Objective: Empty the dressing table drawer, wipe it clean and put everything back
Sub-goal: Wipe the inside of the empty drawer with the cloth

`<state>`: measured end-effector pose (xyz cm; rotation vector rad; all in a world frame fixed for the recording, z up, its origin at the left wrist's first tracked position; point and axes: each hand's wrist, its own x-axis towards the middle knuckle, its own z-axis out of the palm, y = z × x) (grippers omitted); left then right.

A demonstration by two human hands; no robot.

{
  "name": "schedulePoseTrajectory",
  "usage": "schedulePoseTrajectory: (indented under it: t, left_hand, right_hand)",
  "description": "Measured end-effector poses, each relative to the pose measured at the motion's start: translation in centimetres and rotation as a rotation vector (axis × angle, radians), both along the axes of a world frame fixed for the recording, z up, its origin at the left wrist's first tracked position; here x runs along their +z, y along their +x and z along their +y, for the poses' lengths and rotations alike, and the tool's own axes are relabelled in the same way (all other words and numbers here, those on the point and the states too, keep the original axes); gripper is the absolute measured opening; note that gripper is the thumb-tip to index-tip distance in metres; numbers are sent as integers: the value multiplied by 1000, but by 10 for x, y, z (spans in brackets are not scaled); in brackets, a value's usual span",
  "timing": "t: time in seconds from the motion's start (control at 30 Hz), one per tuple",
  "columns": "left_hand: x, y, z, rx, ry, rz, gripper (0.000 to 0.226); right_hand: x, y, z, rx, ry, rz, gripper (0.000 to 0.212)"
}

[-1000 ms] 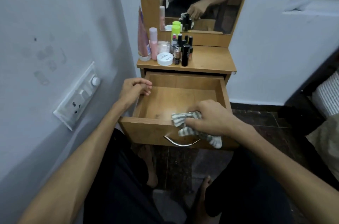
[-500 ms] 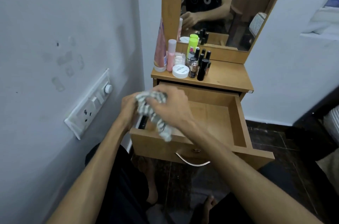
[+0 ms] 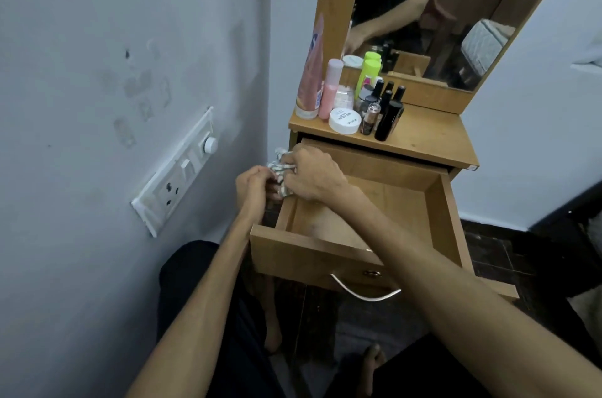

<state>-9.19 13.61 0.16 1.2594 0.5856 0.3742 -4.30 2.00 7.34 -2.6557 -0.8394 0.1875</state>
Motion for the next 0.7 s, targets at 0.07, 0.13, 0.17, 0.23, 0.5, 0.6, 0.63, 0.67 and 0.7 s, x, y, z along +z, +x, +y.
schedulePoseTrajectory:
  t: [0.07,0.13,0.17,0.23,0.5,0.6,0.63,0.67,0.7]
  left_hand:
    - [-1,1,6,74,-21,28,27]
    - [1,-3,10,85,-97,17,25]
    - [1,-4,12,72,-128,12,25]
    - [6,-10,10,14,-120,-8,24]
    - [55,-27,7,-495,185,-31,17]
    - [72,-29,-1,-675,388,-42,20]
    - [75,-31,-6,-729,404,-31,20]
    - [77,-32,-12,-790,430,-11,19]
    - [77,-34,-20,-861,471,21,18]
  right_hand:
    - [12,-22,-15,122,3,133,19]
    - [22,-51,-29,218,-25,204,20]
    - [24,-65,-34,232,-39,166,15]
    - [29,-90,-44,204,-4,-36,11]
    - [12,-143,-63,563,-18,-517,35]
    - [-22,-146,-56,745,-220,-656,27]
    - [-30,-146,-55,791,-282,-670,25]
    - [-36,-146,-55,823,-347,-677,26]
    - [-43,-145,-55,840,-417,-683,32]
